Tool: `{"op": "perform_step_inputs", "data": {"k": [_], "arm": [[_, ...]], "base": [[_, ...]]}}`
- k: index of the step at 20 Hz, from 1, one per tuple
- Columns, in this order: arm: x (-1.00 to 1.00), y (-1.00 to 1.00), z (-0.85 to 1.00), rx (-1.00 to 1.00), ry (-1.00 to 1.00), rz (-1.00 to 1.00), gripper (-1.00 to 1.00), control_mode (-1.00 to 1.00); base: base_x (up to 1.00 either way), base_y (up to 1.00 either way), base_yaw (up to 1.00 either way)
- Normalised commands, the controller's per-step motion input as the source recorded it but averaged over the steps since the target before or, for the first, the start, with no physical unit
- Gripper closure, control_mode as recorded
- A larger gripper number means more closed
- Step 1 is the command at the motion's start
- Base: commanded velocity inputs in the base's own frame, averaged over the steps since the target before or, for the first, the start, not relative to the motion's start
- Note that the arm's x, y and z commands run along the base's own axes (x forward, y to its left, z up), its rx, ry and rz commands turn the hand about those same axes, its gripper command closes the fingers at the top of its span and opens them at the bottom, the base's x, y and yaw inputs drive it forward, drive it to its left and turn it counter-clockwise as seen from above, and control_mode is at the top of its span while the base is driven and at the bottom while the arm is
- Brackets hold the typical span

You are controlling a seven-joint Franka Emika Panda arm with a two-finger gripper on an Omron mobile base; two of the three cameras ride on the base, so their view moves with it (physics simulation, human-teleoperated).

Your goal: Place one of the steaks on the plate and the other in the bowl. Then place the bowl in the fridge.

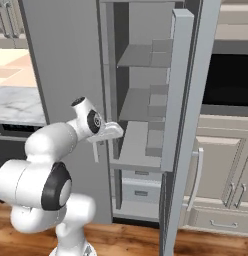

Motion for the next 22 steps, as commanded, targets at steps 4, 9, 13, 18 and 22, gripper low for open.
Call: {"op": "perform_step_inputs", "data": {"k": [4,9,13,18,22], "arm": [[0.53,0.31,0.00,0.72,-0.12,-0.04,-1.00,-1.00],[0.15,0.42,-0.05,0.26,-0.04,-0.03,-1.00,-1.00],[0.07,0.50,-0.22,0.00,0.00,0.00,-1.00,-1.00],[0.03,0.35,-0.24,-0.08,-0.17,0.08,-1.00,-1.00],[0.23,0.28,0.00,-0.03,-0.06,0.07,-1.00,-1.00]], "base": [[0.00,0.00,0.00],[0.00,0.00,0.00],[0.00,0.00,0.00],[0.00,0.00,0.00],[0.00,0.00,0.00]]}}
